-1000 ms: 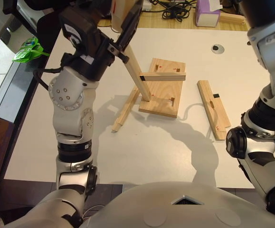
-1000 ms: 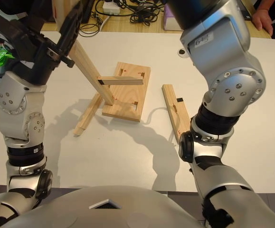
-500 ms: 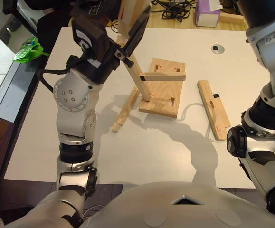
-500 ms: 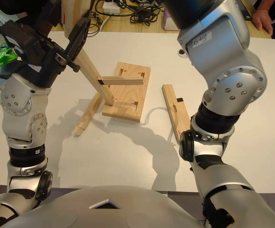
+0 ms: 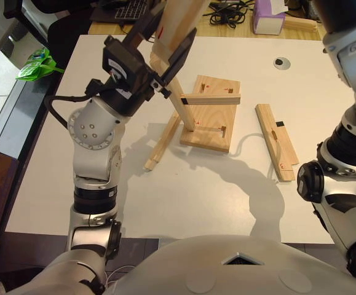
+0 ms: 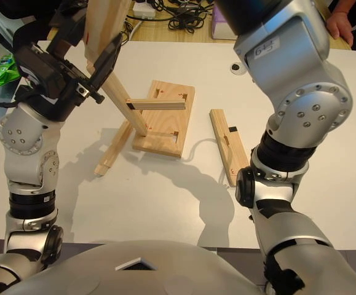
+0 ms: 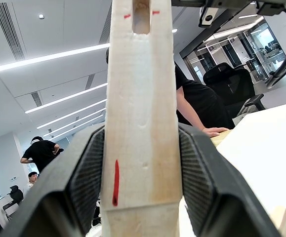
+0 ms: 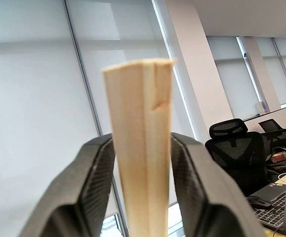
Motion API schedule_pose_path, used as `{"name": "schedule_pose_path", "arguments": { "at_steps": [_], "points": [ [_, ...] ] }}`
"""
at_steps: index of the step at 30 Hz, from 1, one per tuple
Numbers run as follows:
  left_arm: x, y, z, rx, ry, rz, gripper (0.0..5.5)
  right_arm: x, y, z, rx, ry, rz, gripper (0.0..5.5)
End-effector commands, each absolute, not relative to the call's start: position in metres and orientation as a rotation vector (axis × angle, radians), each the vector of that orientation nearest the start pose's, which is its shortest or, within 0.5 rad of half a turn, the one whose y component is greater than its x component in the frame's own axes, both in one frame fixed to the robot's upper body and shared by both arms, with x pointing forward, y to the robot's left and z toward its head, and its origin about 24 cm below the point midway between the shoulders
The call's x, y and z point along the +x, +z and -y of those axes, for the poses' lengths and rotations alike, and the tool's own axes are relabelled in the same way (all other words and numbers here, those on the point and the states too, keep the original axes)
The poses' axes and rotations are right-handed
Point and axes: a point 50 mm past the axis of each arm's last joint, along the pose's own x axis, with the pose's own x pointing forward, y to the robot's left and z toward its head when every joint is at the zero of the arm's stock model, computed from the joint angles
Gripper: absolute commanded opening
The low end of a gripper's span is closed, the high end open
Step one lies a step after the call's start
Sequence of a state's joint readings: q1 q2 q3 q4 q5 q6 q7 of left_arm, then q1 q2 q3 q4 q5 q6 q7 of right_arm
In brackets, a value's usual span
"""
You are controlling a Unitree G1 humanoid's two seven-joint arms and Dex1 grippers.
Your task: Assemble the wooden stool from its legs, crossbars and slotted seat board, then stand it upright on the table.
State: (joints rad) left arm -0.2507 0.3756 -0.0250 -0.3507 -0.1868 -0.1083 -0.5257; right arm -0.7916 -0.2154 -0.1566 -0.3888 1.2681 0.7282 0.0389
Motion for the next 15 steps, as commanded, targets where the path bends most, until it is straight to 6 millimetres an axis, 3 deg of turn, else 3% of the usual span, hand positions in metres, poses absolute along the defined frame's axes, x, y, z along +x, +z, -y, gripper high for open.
{"name": "schedule_pose_path", "arguments": {
  "at_steps": [1,3,13,15],
  "points": [
    [0.253,0.19,-0.143,0.373,-0.683,0.633,2.06,0.261,0.306,0.094,0.586,1.046,0.386,1.31],
    [0.253,0.192,-0.143,0.373,-0.681,0.641,2.06,0.262,0.306,0.095,0.591,1.036,0.392,1.06],
    [0.254,0.204,-0.142,0.38,-0.607,0.707,2.06,0.261,0.309,0.097,0.624,1.04,0.44,1.04],
    [0.255,0.206,-0.143,0.378,-0.58,0.721,2.58,0.262,0.311,0.099,0.636,1.026,0.458,1.04]
  ]
}}
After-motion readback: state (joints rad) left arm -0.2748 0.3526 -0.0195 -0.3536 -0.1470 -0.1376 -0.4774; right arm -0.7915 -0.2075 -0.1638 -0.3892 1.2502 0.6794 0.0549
